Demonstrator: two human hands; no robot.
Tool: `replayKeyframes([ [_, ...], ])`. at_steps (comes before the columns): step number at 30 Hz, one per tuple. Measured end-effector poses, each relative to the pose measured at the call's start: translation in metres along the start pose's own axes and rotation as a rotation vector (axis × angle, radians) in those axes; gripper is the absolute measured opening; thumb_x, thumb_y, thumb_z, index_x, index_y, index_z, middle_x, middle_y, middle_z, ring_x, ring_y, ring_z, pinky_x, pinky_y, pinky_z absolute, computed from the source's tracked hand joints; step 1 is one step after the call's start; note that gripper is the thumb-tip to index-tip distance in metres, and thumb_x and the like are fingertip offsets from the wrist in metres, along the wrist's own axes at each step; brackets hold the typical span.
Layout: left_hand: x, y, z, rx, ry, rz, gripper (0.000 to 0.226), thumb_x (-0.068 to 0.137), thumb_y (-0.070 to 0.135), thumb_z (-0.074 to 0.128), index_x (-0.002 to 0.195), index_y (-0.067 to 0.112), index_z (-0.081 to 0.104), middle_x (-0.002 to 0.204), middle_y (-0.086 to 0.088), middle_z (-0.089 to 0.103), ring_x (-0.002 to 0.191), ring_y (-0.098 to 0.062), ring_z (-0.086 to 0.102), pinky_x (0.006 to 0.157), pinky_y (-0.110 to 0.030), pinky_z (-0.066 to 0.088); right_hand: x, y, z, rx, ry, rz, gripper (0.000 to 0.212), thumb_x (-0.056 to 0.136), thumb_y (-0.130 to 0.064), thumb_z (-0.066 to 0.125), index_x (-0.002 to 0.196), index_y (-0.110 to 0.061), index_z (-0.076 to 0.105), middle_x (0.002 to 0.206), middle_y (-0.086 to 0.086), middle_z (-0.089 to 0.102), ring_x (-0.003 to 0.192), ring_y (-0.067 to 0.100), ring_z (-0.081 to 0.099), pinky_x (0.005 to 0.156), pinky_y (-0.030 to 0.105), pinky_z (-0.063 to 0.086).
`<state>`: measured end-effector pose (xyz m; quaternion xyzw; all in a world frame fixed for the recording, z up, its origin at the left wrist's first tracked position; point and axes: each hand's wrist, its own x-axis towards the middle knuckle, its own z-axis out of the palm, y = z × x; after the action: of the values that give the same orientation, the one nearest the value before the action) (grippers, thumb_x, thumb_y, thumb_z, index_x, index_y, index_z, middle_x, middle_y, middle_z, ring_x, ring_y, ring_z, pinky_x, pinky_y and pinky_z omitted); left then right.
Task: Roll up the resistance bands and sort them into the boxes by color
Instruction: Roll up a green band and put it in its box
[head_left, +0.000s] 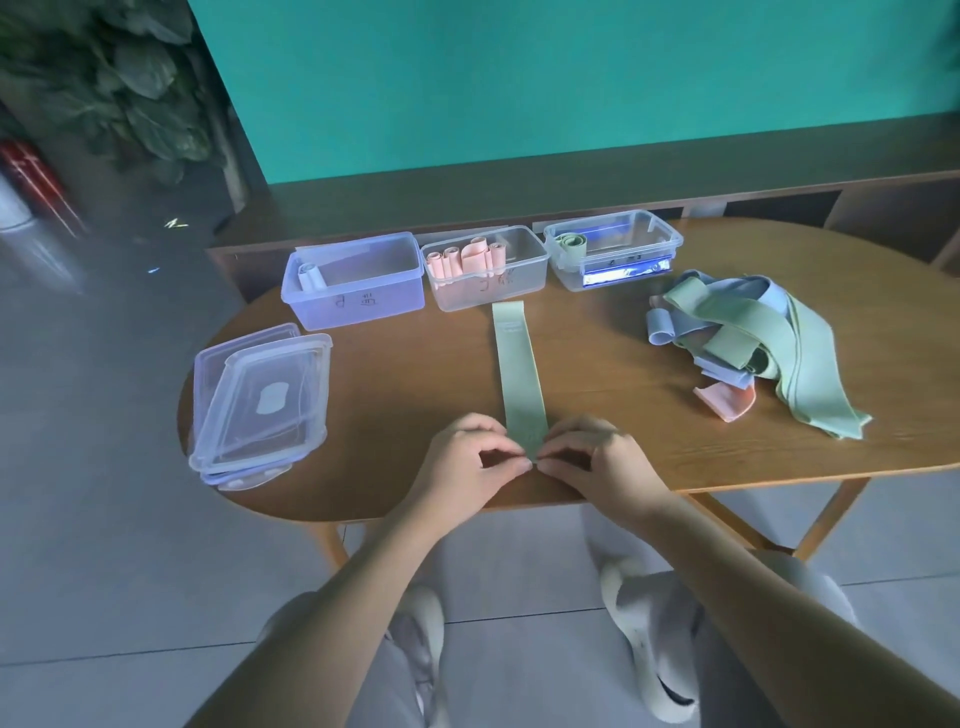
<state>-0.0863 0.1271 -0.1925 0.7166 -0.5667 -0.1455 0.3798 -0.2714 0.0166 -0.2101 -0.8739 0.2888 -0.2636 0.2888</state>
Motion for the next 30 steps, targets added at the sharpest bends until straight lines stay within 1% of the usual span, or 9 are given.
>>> replayKeyframes([
  [4, -0.002, 0.001, -0.001, 0.016, -0.004, 0.013, 0.016, 0.081, 0.034, 0.084, 0.096, 0.028, 0.082, 0.104, 0.017, 0.062, 0.101, 0.005, 0.056, 0.084, -0.007, 0.043, 0.001, -0.002, -0.002, 0.012, 0.016, 0.04, 0.009, 0.08, -0.026, 0.083, 0.089, -0.028, 0.082, 0.102, -0.017, 0.066, 0.096, -0.005, 0.058, 0.089, 0.006, 0.036],
  [8, 0.0, 0.0, -0.001, -0.026, 0.012, -0.02, 0.018, 0.079, 0.029, 0.085, 0.096, 0.027, 0.081, 0.102, 0.017, 0.064, 0.094, 0.002, 0.059, 0.079, -0.012, 0.048, 0.002, -0.005, -0.003, 0.036, 0.038, 0.065, 0.013, 0.078, -0.025, 0.085, 0.089, -0.025, 0.08, 0.099, -0.015, 0.068, 0.093, -0.006, 0.058, 0.082, 0.005, 0.037],
  [12, -0.001, -0.002, 0.0, -0.044, 0.029, -0.027, 0.028, 0.08, 0.033, 0.084, 0.107, 0.027, 0.078, 0.106, 0.015, 0.065, 0.094, 0.0, 0.06, 0.078, -0.011, 0.049, 0.001, -0.005, -0.001, 0.02, 0.04, 0.083, 0.032, 0.076, -0.029, 0.087, 0.106, -0.025, 0.075, 0.1, -0.016, 0.062, 0.086, -0.006, 0.055, 0.077, 0.004, 0.037],
  [14, 0.0, -0.002, 0.001, -0.027, 0.041, -0.005, 0.026, 0.082, 0.034, 0.083, 0.106, 0.025, 0.08, 0.105, 0.015, 0.065, 0.095, -0.001, 0.061, 0.082, -0.014, 0.05, 0.003, -0.005, 0.0, 0.015, 0.036, 0.096, 0.039, 0.078, -0.033, 0.085, 0.115, -0.026, 0.074, 0.107, -0.014, 0.061, 0.089, -0.001, 0.057, 0.081, 0.006, 0.039],
  [15, 0.0, -0.002, 0.002, -0.022, 0.047, 0.008, 0.023, 0.082, 0.032, 0.083, 0.104, 0.024, 0.081, 0.104, 0.014, 0.065, 0.095, -0.001, 0.061, 0.083, -0.015, 0.05, 0.003, -0.006, 0.0, 0.013, 0.034, 0.101, 0.038, 0.08, -0.034, 0.084, 0.116, -0.025, 0.074, 0.111, -0.013, 0.062, 0.092, 0.001, 0.057, 0.083, 0.009, 0.04],
  [17, 0.0, -0.001, 0.003, -0.024, 0.058, 0.019, 0.02, 0.081, 0.029, 0.084, 0.1, 0.024, 0.082, 0.101, 0.014, 0.066, 0.096, 0.0, 0.061, 0.082, -0.017, 0.051, 0.003, -0.006, 0.0, 0.009, 0.034, 0.093, 0.03, 0.081, -0.032, 0.083, 0.109, -0.024, 0.077, 0.113, -0.01, 0.064, 0.096, 0.003, 0.058, 0.086, 0.01, 0.04],
  [20, -0.002, 0.001, 0.004, -0.064, 0.064, 0.01, 0.016, 0.079, 0.025, 0.085, 0.094, 0.026, 0.082, 0.098, 0.016, 0.066, 0.097, 0.001, 0.061, 0.079, -0.017, 0.05, -0.001, -0.006, -0.001, 0.037, 0.063, 0.084, 0.02, 0.078, -0.024, 0.086, 0.097, -0.021, 0.081, 0.106, -0.009, 0.067, 0.093, 0.003, 0.06, 0.083, 0.003, 0.037],
  [25, -0.008, 0.005, 0.003, -0.148, 0.06, -0.02, 0.017, 0.074, 0.02, 0.088, 0.087, 0.028, 0.082, 0.096, 0.017, 0.068, 0.095, 0.001, 0.062, 0.073, -0.011, 0.044, -0.006, -0.009, -0.005, 0.137, 0.059, 0.08, 0.021, 0.073, -0.022, 0.09, 0.091, -0.022, 0.081, 0.101, -0.012, 0.068, 0.091, -0.001, 0.063, 0.08, 0.006, 0.041],
  [30, -0.015, 0.002, 0.001, -0.114, -0.006, -0.001, 0.016, 0.073, 0.029, 0.089, 0.087, 0.026, 0.082, 0.099, 0.016, 0.068, 0.098, 0.0, 0.063, 0.079, -0.016, 0.05, -0.013, -0.008, -0.005, 0.138, 0.036, 0.074, 0.02, 0.071, -0.027, 0.091, 0.088, -0.026, 0.082, 0.1, -0.016, 0.069, 0.093, -0.001, 0.065, 0.085, 0.01, 0.045],
])
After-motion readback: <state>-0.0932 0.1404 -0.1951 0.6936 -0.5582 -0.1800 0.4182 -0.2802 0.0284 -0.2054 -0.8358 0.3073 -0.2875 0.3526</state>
